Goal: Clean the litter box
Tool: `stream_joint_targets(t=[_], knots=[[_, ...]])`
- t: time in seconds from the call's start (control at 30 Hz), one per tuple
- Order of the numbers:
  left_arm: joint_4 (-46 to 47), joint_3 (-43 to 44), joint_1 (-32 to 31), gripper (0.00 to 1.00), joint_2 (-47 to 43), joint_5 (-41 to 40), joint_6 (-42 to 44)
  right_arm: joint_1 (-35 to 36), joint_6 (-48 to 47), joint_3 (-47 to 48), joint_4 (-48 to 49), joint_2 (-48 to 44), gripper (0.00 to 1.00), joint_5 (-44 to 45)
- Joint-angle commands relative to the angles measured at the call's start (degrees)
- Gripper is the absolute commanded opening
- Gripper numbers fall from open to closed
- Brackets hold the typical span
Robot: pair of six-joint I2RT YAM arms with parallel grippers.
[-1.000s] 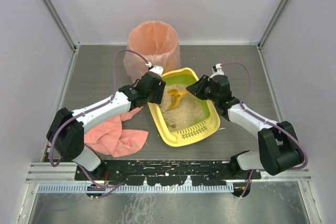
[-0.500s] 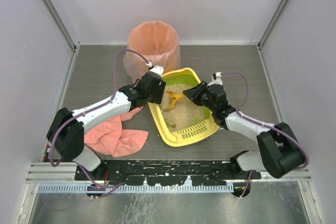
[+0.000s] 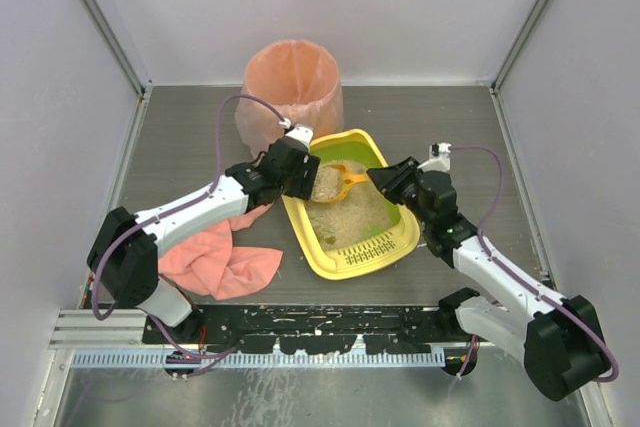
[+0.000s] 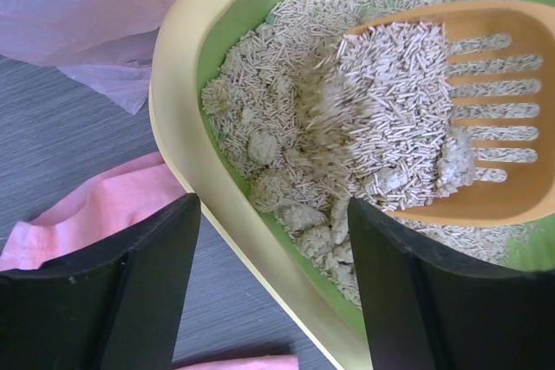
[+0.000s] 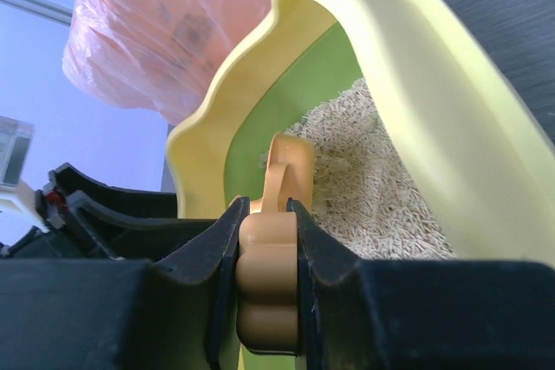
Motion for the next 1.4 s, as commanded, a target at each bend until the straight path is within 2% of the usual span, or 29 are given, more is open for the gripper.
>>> stream_joint_targets(t=[0.0, 0.27, 0.43, 0.57, 0.7, 0.77, 0.87, 1.0, 1.13, 1.23, 1.37], knots=[[1.66, 3.42, -0.63, 0.74, -4.91, 1.12, -0.48, -0.91, 0.9, -1.76, -0.38, -4.65, 0.01, 0.89], [-1.43, 6.3, -0.62, 0.9, -11.31, 0.54, -0.85, -5.65, 5.02, -6.99, 1.92, -12.18, 0.01, -3.78], [-5.02, 6.39, -0.29, 0.95, -18.95, -1.92, 0.55, -12.79, 9.35, -9.49, 7.47, -12.63, 0.01, -14.52], [-8.24, 4.98, -0.11, 0.96, -26.95, -4.91, 3.56, -20.09, 14.06, -11.76, 15.78, -11.31, 0.01, -24.98], [-12.55, 2.4, -0.02, 0.99, -34.0, -9.96, 6.62, -27.62, 17.5, -12.26, 23.52, -6.64, 0.01, -36.86], [-14.21, 0.72, 0.02, 0.99, -37.32, -12.57, 7.54, -29.74, 21.77, -14.22, 31.27, -3.45, 0.01, -40.6], [-16.39, -1.64, -0.01, 0.99, -41.03, -15.52, 8.38, -28.08, 25.94, -16.61, 40.86, 0.38, 0.01, -41.83], [-17.07, -4.39, -0.02, 0.98, -44.64, -18.15, 8.37, -31.57, 25.43, -17.94, 38.0, -1.67, 0.01, -41.05], [-16.47, -6.45, 0.02, 0.98, -46.64, -19.39, 8.33, -28.92, 25.36, -16.27, 41.05, -0.26, 0.01, -42.69], [-15.97, -7.02, 0.04, 0.98, -46.7, -20.03, 8.37, -34.88, 28.76, -18.51, 41.92, -0.56, 0.01, -42.26], [-15.71, -7.64, 0.04, 0.98, -46.48, -19.97, 8.27, -31.76, 28.55, -17.91, 46.17, 1.86, 0.01, -44.48]])
